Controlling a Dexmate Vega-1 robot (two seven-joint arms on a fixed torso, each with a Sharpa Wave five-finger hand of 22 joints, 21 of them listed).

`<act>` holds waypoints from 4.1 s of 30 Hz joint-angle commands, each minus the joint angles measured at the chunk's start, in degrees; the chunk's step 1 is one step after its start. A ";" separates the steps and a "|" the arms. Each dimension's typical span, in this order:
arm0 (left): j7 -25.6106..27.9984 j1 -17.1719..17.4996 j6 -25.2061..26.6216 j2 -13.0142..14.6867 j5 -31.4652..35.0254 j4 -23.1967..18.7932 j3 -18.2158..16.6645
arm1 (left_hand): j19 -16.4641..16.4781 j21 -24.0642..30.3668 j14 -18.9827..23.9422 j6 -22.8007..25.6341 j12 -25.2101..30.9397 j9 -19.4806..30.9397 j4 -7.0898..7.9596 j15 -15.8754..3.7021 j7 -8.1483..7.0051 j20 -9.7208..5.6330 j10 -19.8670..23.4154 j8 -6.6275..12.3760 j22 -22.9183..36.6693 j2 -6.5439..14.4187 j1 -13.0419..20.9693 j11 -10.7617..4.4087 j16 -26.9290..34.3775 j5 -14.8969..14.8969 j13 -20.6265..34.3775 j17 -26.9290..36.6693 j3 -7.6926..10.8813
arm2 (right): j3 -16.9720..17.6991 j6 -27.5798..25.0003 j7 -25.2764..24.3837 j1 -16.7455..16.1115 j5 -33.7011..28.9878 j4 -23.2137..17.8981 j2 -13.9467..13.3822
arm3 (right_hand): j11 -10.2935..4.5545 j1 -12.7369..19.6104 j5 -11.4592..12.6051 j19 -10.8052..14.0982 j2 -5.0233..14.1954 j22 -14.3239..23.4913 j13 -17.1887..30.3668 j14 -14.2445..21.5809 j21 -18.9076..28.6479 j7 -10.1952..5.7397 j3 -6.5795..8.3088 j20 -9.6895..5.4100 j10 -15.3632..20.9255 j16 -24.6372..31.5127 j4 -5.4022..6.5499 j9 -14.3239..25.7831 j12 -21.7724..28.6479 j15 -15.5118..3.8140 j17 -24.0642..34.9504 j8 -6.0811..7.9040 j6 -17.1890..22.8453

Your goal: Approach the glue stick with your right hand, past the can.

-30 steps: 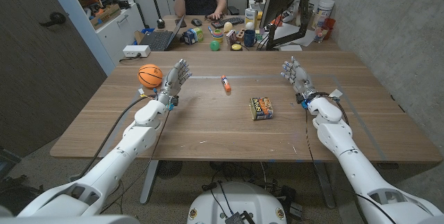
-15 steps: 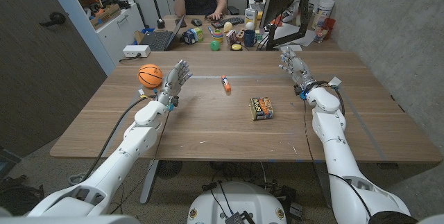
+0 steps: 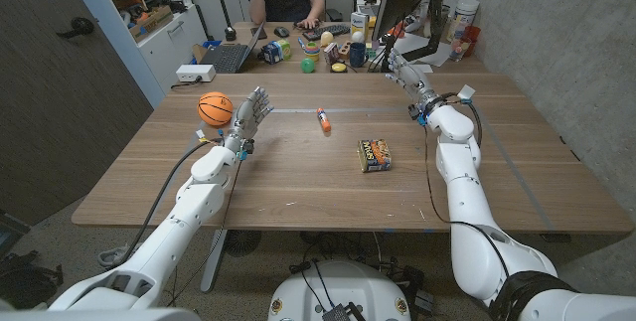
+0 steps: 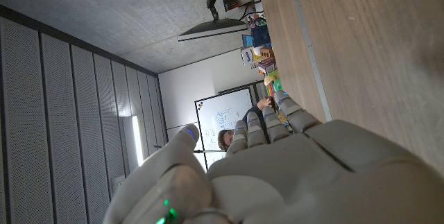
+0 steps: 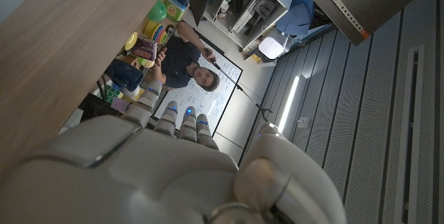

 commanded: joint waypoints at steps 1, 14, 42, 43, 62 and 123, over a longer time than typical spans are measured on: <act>-1.04 0.89 0.26 -1.32 1.09 -0.59 -2.37 | 0.57 0.05 0.52 0.12 0.21 0.09 -0.16 0.15 0.44 0.02 0.52 0.25 0.29 -0.03 0.43 0.16 0.26 0.42 0.23 0.11 0.45 | -1.27 7.91 -3.78 4.71 -12.60 2.19 1.82 | 0.25 0.23 -0.03 -0.51 -0.49 0.12 0.00 -0.34 -0.32 -0.52 -0.18 -0.13 0.07 0.01 -0.13 0.04 0.28 0.64 0.11 0.32 -0.26; -1.64 2.54 0.46 -2.61 0.92 -1.52 -4.36 | 0.59 -0.04 0.46 0.08 0.19 0.09 -0.17 0.25 0.44 0.04 0.49 0.23 0.30 -0.07 0.35 0.14 0.23 0.45 0.24 0.11 0.44 | -6.33 15.37 -17.05 6.64 -27.48 4.90 0.47 | -2.73 -0.64 -0.25 0.27 -2.95 0.07 -0.04 0.83 -0.58 -2.17 -2.44 2.21 2.32 0.97 -0.35 -0.01 1.40 -0.35 0.17 0.09 -2.38; -0.76 5.08 1.11 -4.08 2.67 -4.33 -6.13 | 0.75 -0.20 0.54 0.05 0.19 0.10 -0.12 0.41 0.72 0.15 0.51 0.21 0.32 -0.09 0.10 0.31 0.27 0.47 0.25 0.14 0.41 | -26.85 -2.28 -22.08 4.56 -59.46 -4.49 -7.32 | -2.15 4.67 1.00 7.04 -6.17 -0.48 0.11 1.19 -0.74 -14.00 -4.40 6.22 -4.43 0.35 -4.14 0.04 0.18 0.35 0.16 1.05 -1.91; -0.71 5.09 1.14 -4.12 2.78 -4.38 -6.11 | 0.76 -0.20 0.53 0.06 0.19 0.10 -0.11 0.41 0.74 0.15 0.49 0.21 0.32 -0.09 0.09 0.29 0.26 0.47 0.25 0.14 0.41 | -27.21 -2.61 -22.11 4.36 -59.90 -4.78 -7.53 | -2.25 4.89 1.05 7.09 -6.20 -0.49 0.11 1.03 -0.79 -14.01 -4.39 6.22 -4.74 0.30 -4.27 0.05 0.16 0.32 0.16 1.02 -2.05; 0.13 6.36 2.56 -4.42 3.34 -6.38 -6.80 | 0.80 -0.29 0.52 -0.03 0.19 0.10 -0.10 0.41 0.80 0.20 0.49 0.17 0.33 -0.15 -0.04 0.36 0.25 0.43 0.26 0.14 0.37 | -31.50 -8.87 -21.91 7.66 -62.37 4.57 -6.58 | -7.22 8.90 3.35 10.24 -8.06 -0.58 0.01 0.81 -1.15 -13.90 -5.50 6.24 -8.93 0.12 -6.66 0.10 0.60 -1.77 0.19 0.48 -4.87; -1.41 3.72 1.57 -5.51 4.20 -1.93 -7.72 | 0.68 -0.65 0.33 -0.30 0.12 0.08 -0.35 0.11 0.34 -0.05 0.22 0.16 0.33 -0.52 -0.26 -0.08 0.16 0.50 0.25 0.09 0.26 | -40.53 -2.85 -11.74 11.74 -63.56 11.50 -8.29 | -6.62 13.60 6.56 25.98 -6.28 -0.92 -0.06 6.34 -1.22 -13.96 -7.91 6.12 -2.87 1.27 -7.84 1.08 2.05 -2.32 -0.03 5.68 8.67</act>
